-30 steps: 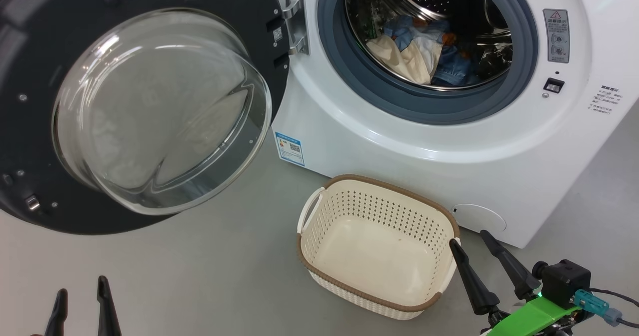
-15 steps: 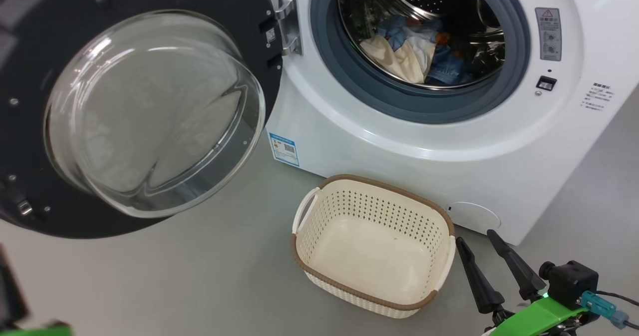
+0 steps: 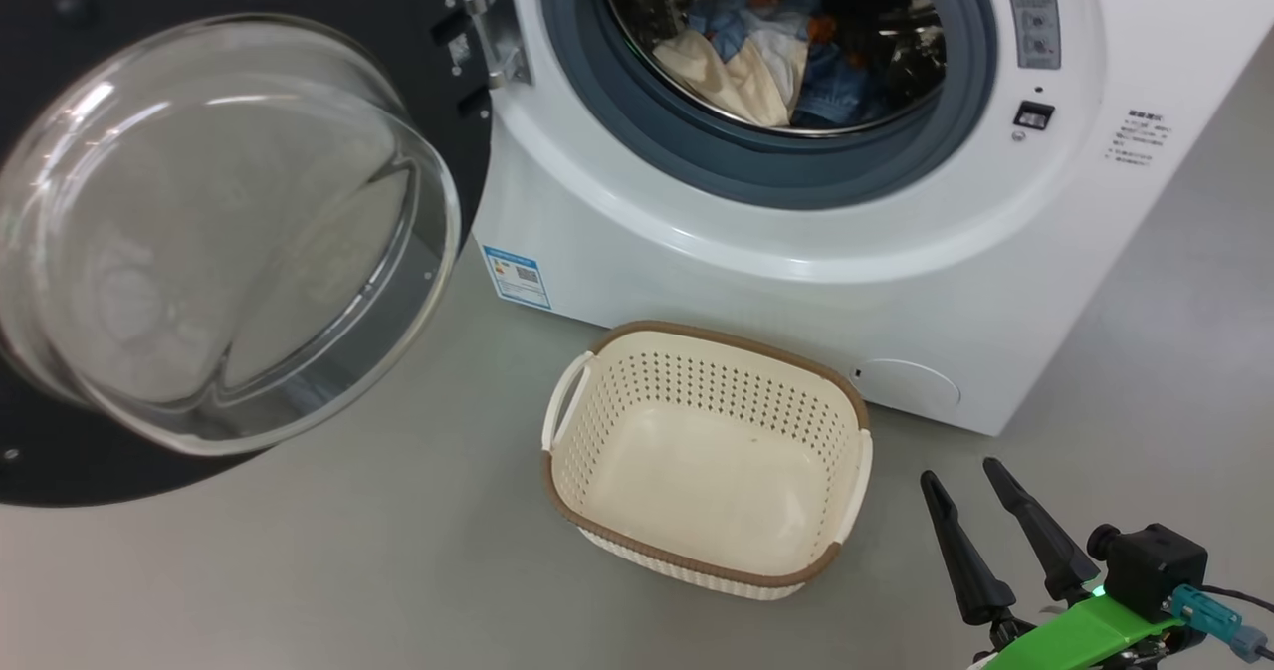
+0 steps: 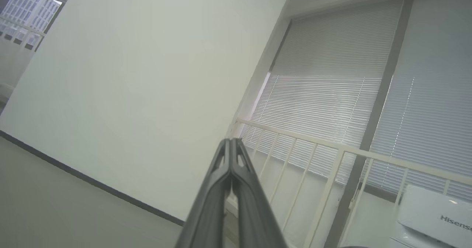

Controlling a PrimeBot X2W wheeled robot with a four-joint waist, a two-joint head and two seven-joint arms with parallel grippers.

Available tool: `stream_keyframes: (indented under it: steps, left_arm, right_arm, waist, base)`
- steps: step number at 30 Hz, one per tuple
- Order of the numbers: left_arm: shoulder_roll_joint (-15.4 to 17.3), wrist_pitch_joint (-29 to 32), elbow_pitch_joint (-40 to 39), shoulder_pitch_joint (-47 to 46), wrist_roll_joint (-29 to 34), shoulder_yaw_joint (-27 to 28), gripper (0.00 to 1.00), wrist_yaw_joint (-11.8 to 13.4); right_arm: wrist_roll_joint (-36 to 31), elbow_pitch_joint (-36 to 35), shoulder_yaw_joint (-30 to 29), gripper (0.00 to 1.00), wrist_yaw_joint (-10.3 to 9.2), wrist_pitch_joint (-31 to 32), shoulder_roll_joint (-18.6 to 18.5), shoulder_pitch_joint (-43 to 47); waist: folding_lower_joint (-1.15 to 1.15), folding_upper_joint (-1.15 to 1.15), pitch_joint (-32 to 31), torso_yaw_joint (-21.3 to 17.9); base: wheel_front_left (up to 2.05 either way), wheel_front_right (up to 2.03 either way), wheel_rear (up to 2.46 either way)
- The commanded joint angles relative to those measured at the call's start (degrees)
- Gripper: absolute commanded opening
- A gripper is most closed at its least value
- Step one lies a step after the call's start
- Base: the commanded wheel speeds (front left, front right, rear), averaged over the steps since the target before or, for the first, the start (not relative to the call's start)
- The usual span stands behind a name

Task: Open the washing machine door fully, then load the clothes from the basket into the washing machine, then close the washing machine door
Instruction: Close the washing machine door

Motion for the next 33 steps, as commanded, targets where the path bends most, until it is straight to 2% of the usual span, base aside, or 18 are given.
stream_keyframes:
  steps: [1, 5, 8, 10, 15, 23, 33]
  left_arm:
    - [6.4, -0.1, 3.3, -3.7, -3.0, 1.2, 0.00, -0.1]
    - [13.0, 3.3, 15.3, -9.6, -11.8, -0.8, 0.00, -0.1]
    - [16.7, 10.8, 22.3, -12.4, -17.5, -3.4, 0.00, -0.1]
    - [18.4, 19.0, 25.9, -14.0, -21.5, -5.7, 0.00, -0.1]
    - [22.1, 31.1, 32.6, -16.5, -24.9, -10.3, 0.00, -0.1]
    - [22.7, 42.2, 37.3, -18.8, -29.0, -13.5, 0.00, -0.1]
    - [21.3, 47.9, 37.7, -18.4, -30.8, -15.7, 0.00, -0.1]
  right_arm:
    - [-0.8, -1.6, 1.1, 1.00, 0.09, -0.3, -0.3, -1.5]
    - [-1.1, -1.6, 1.3, 1.00, 0.09, -0.3, -0.2, -2.4]
    - [-1.3, -1.6, 1.4, 1.00, 0.09, -0.3, 0.0, -2.7]
    - [-1.3, -1.6, 1.3, 1.00, 0.09, -0.3, 0.0, -2.7]
    - [-1.6, -1.7, 0.8, 1.00, 0.09, -0.3, -0.2, -2.5]
    - [-1.9, -1.5, 1.6, 1.00, 0.09, -0.3, -0.7, -3.7]
    - [-1.9, -1.7, 1.8, 1.00, 0.09, -0.3, -1.5, -4.2]
  waist:
    - [0.00, 0.00, 1.5, -1.5]
    - [0.00, 0.00, 2.9, -3.0]
    - [0.00, 0.00, 3.7, -3.7]
    - [0.00, 0.00, 4.0, -3.7]
    - [0.00, 0.00, 4.9, -3.5]
    - [0.00, 0.00, 5.8, -3.0]
    - [0.00, 0.00, 6.6, -2.8]
  base:
    - [0.00, 0.00, 0.00]
    - [0.00, 0.00, 0.00]
    - [0.00, 0.00, 0.00]
    - [0.00, 0.00, 0.00]
    - [0.00, 0.00, 0.00]
    - [0.00, 0.00, 0.00]
    - [0.00, 0.00, 0.00]
